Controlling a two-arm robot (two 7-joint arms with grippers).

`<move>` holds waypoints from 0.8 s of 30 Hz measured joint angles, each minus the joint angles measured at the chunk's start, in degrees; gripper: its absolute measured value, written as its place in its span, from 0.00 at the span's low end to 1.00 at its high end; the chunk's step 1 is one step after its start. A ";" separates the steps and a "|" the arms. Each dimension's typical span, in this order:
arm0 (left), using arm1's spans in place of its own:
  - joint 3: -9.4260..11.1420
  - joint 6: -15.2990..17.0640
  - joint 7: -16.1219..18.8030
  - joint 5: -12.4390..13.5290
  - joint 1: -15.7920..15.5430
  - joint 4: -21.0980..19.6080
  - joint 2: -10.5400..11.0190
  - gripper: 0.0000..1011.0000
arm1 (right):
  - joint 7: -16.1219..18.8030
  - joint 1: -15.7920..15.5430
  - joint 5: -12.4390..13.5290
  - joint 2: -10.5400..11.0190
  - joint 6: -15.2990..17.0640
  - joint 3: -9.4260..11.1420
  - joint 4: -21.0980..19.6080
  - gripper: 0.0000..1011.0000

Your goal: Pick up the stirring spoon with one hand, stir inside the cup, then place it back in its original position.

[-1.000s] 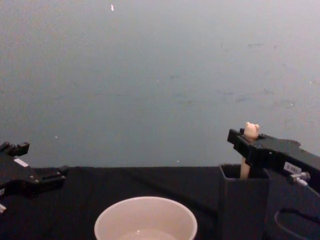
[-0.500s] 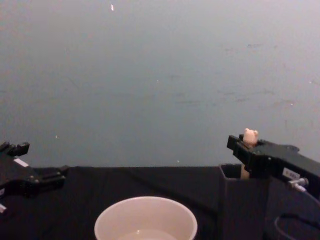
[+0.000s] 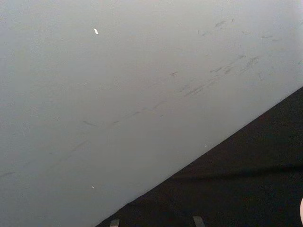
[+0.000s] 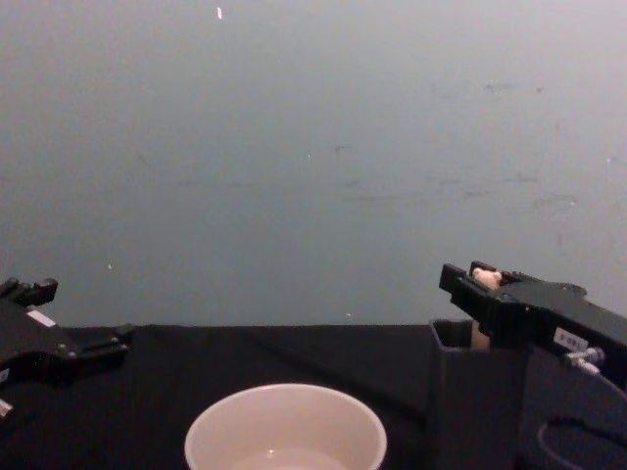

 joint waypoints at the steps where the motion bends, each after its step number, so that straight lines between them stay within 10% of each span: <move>1: 0.00 0.00 0.00 0.00 0.00 0.00 0.00 0.99 | 0.00 0.00 0.01 0.00 0.00 0.00 0.00 0.33; 24: 0.00 0.00 0.00 0.00 0.00 0.00 0.00 0.99 | 0.00 0.00 0.09 0.00 -0.01 0.00 -0.06 0.99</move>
